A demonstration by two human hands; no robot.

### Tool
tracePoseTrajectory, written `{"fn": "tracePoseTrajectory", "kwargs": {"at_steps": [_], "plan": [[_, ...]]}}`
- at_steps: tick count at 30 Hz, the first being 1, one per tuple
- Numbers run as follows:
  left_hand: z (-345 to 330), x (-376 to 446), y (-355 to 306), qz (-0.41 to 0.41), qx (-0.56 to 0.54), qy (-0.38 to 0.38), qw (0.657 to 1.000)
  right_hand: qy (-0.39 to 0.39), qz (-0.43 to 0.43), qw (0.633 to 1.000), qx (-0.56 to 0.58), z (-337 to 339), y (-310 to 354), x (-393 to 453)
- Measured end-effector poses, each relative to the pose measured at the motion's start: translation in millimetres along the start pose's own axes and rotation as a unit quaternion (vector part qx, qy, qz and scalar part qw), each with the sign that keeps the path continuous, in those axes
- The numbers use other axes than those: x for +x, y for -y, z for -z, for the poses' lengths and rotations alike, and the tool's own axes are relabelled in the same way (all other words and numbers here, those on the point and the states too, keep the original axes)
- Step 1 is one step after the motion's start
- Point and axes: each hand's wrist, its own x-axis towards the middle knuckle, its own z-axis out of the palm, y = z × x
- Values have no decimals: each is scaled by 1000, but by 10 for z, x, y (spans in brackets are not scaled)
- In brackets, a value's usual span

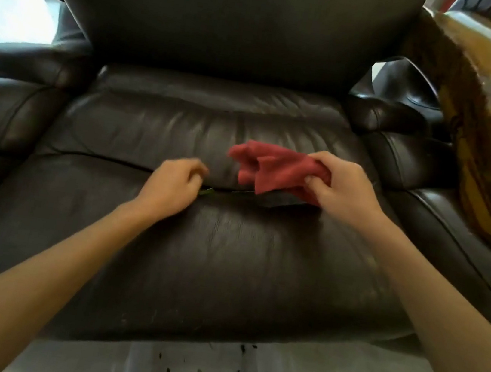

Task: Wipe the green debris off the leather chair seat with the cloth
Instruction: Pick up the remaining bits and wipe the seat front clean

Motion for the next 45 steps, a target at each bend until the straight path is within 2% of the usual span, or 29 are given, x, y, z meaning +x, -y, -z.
{"fn": "tracePoseTrajectory", "kwargs": {"at_steps": [2,6,13,18,22,24,27,31,37,45], "plan": [[-79,-116,44,-26,91,21,995,-48,-45,997,-27,-27,-111,-13],[-153,-211,-7,-72,128,-20,989,-93,-95,988,-82,-107,-303,-68],[-103,-136,-25,-44,68,10,997,-83,-85,986,-114,-248,-377,-124],[-168,-116,-84,-53,25,11,998,-81,-85,986,-119,-267,-358,-143],[-209,-182,-171,-72,-65,86,992,-77,-80,986,-127,-278,-360,-148],[-239,-183,-238,-87,-68,98,989,-74,-78,985,-133,-284,-362,-145],[-302,-74,-325,-92,11,76,993,-73,-75,985,-138,-284,-354,-146],[-395,61,-404,-53,141,101,983,-70,-73,985,-141,-283,-358,-155],[-391,123,-451,-18,154,106,982,-65,-65,985,-144,-297,-376,-153],[-425,75,-451,-44,179,99,978,-71,-49,986,-143,-298,-402,-155]]}}
